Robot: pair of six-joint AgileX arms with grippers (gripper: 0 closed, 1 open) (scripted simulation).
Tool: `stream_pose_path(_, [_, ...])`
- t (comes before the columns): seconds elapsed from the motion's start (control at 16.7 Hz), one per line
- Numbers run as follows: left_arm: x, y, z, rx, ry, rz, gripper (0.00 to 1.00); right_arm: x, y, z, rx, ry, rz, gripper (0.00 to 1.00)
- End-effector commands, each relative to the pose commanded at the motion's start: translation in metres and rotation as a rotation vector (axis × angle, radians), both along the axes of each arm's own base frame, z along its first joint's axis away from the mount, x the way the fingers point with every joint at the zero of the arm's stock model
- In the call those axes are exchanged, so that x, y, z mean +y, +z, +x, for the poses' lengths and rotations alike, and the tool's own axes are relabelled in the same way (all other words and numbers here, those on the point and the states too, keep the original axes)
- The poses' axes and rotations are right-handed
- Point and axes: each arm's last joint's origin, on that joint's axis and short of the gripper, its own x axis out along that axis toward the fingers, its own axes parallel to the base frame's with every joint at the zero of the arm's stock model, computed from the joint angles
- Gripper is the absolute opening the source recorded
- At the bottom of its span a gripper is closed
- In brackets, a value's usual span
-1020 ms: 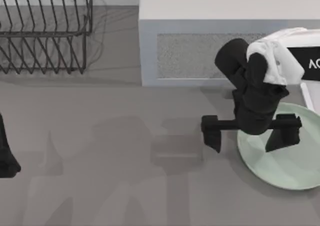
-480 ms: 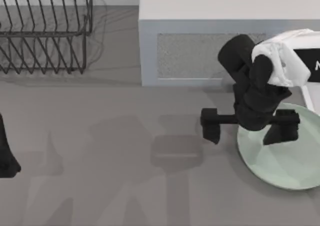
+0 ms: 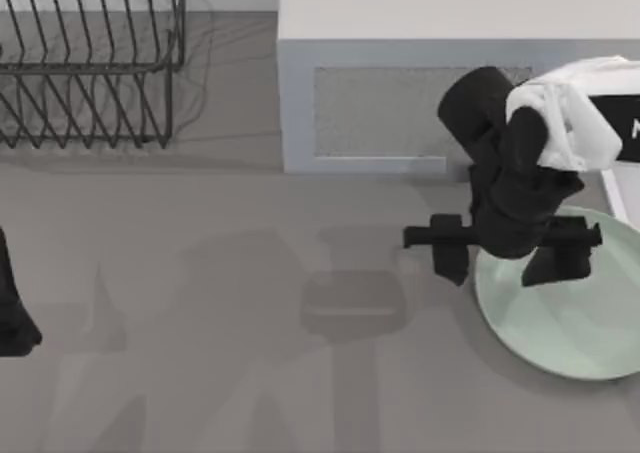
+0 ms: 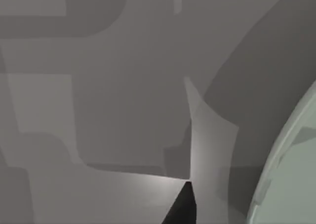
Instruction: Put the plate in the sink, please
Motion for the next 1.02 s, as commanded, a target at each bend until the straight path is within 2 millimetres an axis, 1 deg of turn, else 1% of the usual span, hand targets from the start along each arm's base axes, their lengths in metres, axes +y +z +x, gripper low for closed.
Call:
stream_pose_path(0.24, [0.000,0.000,0.000,0.000,0.000,0.000,1.00,0.000,0.000,0.000,0.000,0.000,0.000,0.02])
stream_pose_path(0.3, [0.000,0.000,0.000,0.000,0.000,0.000,1.00,0.000,0.000,0.000,0.000,0.000,0.000,0.00])
stream_pose_path(0.72, [0.000,0.000,0.000,0.000,0.000,0.000,1.00,0.000,0.000,0.000,0.000,0.000,0.000,0.00])
stream_pose_path(0.78, [0.000,0.000,0.000,0.000,0.000,0.000,1.00,-0.003,0.031,0.005,-0.091,-0.007,0.034,0.00])
stream_pose_path(0.9, [0.000,0.000,0.000,0.000,0.000,0.000,1.00,-0.002,0.033,0.003,-0.083,0.004,0.034,0.00])
stream_pose_path(1.02, [0.000,0.000,0.000,0.000,0.000,0.000,1.00,0.002,0.040,-0.002,-0.053,0.042,0.033,0.00])
